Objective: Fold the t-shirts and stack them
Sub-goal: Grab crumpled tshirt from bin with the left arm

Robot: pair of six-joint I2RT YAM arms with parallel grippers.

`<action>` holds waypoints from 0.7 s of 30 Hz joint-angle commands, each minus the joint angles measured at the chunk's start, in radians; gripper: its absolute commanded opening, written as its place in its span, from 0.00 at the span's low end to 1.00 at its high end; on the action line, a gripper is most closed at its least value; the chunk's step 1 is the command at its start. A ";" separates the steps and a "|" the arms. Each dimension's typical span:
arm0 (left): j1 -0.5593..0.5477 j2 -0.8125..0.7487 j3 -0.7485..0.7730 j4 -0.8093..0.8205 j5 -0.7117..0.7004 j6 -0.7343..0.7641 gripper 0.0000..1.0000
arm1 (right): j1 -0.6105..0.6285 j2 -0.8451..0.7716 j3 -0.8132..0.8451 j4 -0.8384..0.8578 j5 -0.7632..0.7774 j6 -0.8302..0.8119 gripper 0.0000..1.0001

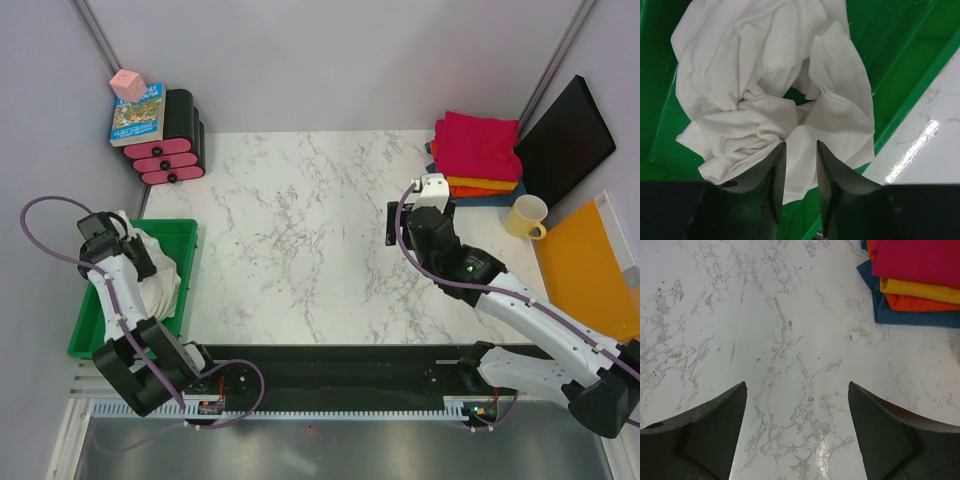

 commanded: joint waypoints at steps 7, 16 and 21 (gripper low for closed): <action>0.041 0.103 0.054 -0.017 -0.009 0.028 0.58 | -0.001 0.024 -0.006 -0.017 0.017 0.050 0.92; 0.137 0.183 0.079 -0.006 0.012 0.085 0.63 | -0.001 0.078 0.019 -0.012 0.009 0.065 0.93; 0.137 0.187 0.048 -0.009 0.035 0.113 0.46 | -0.001 0.104 0.017 -0.005 0.015 0.064 0.93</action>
